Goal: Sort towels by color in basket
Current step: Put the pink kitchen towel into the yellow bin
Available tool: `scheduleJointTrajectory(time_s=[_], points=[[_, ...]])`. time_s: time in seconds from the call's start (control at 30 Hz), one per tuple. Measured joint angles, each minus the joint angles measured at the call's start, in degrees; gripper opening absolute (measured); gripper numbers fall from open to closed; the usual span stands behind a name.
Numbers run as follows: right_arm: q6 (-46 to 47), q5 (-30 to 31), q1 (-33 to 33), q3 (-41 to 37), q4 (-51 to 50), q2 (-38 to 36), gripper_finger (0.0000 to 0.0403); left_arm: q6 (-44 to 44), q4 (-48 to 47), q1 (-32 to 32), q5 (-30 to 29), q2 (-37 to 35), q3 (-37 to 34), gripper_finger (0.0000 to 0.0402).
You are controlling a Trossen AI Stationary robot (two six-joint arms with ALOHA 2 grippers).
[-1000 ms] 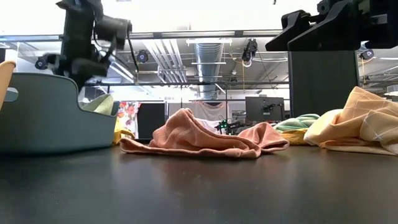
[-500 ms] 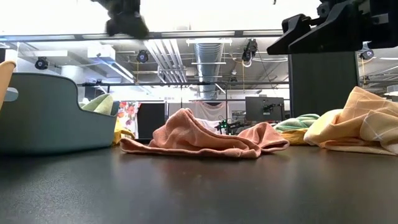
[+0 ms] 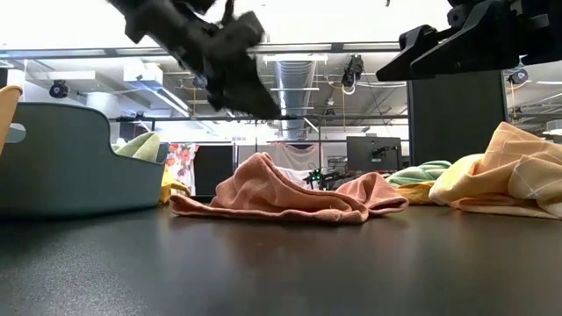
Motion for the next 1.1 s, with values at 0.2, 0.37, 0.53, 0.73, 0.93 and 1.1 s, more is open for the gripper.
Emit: scheduleJointTrajectory(time_s=[0.2, 0.37, 0.53, 0.73, 0.93, 1.1], points=[[-0.84, 0.0, -0.02, 0.0, 0.0, 0.0, 0.0299, -6.7, -22.23, 1.57, 0.0, 12.16, 13.22, 0.0197], [-1.17, 0.0, -0.02, -0.36, -0.11, 0.0, 0.0309, -10.2, -31.35, 2.32, 2.84, 21.68, 21.04, 0.0218], [-1.19, 0.0, -0.02, -0.5, -3.17, 0.0, 0.0314, -8.5, -39.3, 2.26, -0.21, 28.42, 26.25, 0.0197], [-2.31, 0.01, -0.02, -0.52, -6.05, 0.0, 0.0305, -7.44, -43.03, 1.45, -2.62, 32.41, 31.34, 0.0079], [-5.92, 7.96, -0.02, -0.52, -8.78, -0.57, 0.0291, -13.03, -58.62, -2.93, -11.63, 31.25, 41.09, 0.0027], [-6.81, 25.4, -0.11, -0.52, -15.73, -2.03, 0.0281, -16.8, -78.45, -10.99, -15.17, 27.54, 53.22, 0.0024]])
